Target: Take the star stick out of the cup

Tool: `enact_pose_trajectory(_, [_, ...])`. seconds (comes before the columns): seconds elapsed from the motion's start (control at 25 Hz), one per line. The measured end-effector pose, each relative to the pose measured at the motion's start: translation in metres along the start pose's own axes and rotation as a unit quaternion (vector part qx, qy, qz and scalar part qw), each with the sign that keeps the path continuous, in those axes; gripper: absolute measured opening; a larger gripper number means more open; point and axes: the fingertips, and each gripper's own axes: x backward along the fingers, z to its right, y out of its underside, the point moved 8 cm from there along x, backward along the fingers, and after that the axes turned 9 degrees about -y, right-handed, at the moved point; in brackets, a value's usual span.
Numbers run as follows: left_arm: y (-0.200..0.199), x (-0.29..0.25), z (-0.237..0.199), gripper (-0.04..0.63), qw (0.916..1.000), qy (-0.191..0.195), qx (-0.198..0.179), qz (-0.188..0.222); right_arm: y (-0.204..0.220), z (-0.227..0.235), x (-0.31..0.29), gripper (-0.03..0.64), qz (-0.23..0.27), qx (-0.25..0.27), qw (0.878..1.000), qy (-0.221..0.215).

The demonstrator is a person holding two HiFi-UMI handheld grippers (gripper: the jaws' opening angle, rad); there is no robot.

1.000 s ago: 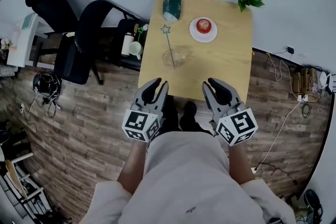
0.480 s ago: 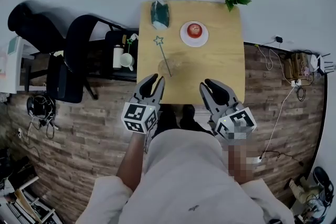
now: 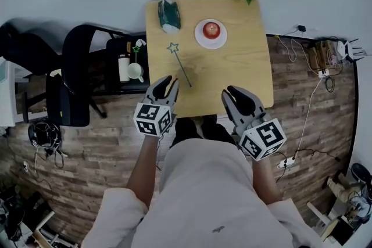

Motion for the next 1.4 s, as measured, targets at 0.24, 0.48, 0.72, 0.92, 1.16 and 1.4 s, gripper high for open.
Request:
enact_pose_trajectory(0.24, [0.009, -0.03, -0.019, 0.071, 0.9994, 0.02, -0.008, -0.027, 0.005, 0.0, -0.004, 0.062, 0.006, -0.016, 0.999, 0.037])
enact_pose_trajectory(0.48, [0.015, -0.055, -0.031, 0.071, 0.9976, 0.034, -0.029, -0.054, 0.011, 0.005, -0.002, 0.063, 0.0, -0.03, 0.997, 0.071])
enact_pose_trajectory(0.72, [0.017, -0.075, -0.032, 0.071, 0.9958, 0.042, -0.038, -0.072, 0.016, 0.008, -0.001, 0.063, -0.008, -0.042, 0.995, 0.088])
enact_pose_trajectory(0.92, [0.017, -0.085, -0.034, 0.071, 0.9952, 0.045, -0.034, -0.079, 0.013, 0.008, -0.006, 0.063, -0.013, -0.042, 0.995, 0.089])
enact_pose_trajectory(1.16, [0.022, -0.096, -0.037, 0.071, 0.9946, 0.048, -0.027, -0.088, 0.014, 0.006, -0.008, 0.063, -0.019, -0.045, 0.994, 0.094])
enact_pose_trajectory(1.4, [0.025, -0.106, -0.04, 0.071, 0.9939, 0.05, -0.022, -0.096, 0.02, 0.006, -0.006, 0.063, -0.017, -0.051, 0.994, 0.099])
